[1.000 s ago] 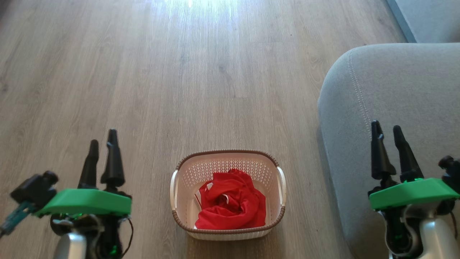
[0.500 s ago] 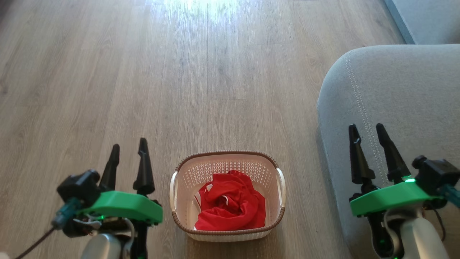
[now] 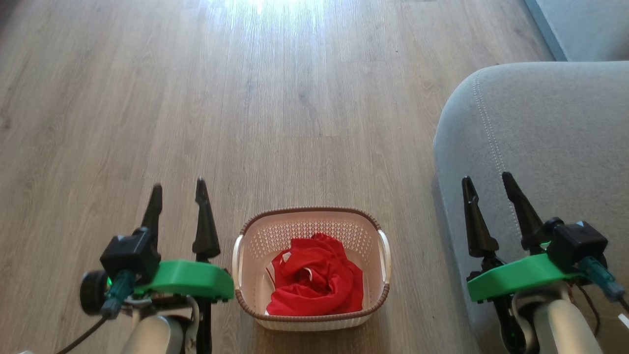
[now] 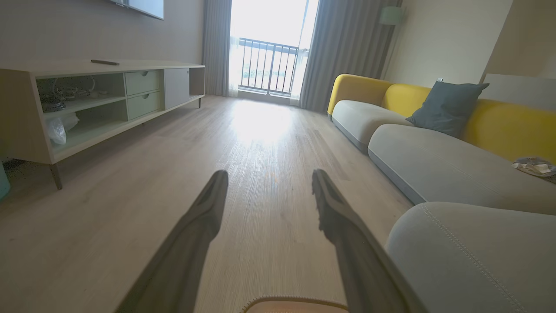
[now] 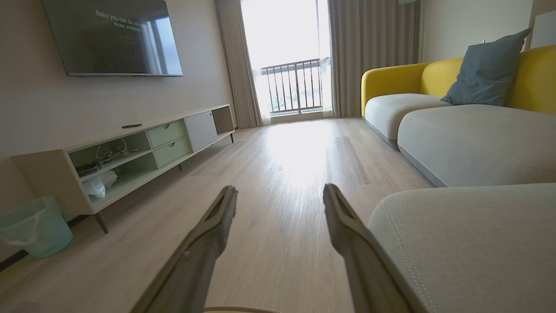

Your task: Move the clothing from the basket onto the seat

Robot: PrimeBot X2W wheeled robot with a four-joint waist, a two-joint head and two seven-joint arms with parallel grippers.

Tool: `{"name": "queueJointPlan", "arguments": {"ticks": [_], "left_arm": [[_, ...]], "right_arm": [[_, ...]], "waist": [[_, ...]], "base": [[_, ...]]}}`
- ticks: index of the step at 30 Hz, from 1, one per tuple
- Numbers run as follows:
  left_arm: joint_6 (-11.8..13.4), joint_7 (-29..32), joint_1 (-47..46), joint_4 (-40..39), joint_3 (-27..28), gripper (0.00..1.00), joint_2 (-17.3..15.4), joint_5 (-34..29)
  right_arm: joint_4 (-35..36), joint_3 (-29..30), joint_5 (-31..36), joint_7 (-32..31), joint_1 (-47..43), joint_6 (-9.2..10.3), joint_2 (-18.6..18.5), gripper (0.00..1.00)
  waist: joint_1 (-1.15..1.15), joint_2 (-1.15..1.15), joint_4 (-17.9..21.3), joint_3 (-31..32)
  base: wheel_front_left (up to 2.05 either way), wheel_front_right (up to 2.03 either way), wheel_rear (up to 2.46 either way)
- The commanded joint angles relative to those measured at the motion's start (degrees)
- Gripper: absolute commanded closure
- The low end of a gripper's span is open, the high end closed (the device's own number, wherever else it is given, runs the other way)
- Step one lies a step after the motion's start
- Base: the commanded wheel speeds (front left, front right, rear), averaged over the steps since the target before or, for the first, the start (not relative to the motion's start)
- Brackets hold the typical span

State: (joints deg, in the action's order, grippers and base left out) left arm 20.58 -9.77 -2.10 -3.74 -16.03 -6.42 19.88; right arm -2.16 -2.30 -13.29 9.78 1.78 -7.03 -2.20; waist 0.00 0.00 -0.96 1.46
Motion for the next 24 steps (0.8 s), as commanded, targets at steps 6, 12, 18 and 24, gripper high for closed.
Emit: {"name": "queueJointPlan", "arguments": {"ticks": [6,12,18,24], "left_arm": [[6.21,-2.03,-3.66,-7.34,0.9,0.0,-0.97,-5.92],[4.61,-2.87,-2.61,-6.62,1.24,0.0,0.07,-6.03],[-1.72,-3.88,-0.99,-2.94,4.44,0.0,2.2,-7.64],[-7.65,-4.89,-0.05,3.07,5.26,0.0,3.22,-11.66]], "right_arm": [[4.96,-1.65,3.62,2.0,2.64,-0.39,-0.61,0.0],[4.46,-1.68,4.99,2.84,2.21,-0.41,-0.63,0.0],[3.39,-0.66,3.48,3.86,1.69,-0.43,-0.65,0.0],[-3.06,-1.59,7.14,4.87,0.89,-0.45,-0.67,0.0]], "waist": [[0.0,0.0,0.01,0.15],[0.0,0.0,0.17,0.18],[0.0,0.0,0.48,0.42],[0.0,0.0,1.01,0.69]], "base": [[0.0,0.0,0.0],[0.0,0.0,0.0],[0.0,0.0,0.0],[0.0,0.0,0.0]]}}
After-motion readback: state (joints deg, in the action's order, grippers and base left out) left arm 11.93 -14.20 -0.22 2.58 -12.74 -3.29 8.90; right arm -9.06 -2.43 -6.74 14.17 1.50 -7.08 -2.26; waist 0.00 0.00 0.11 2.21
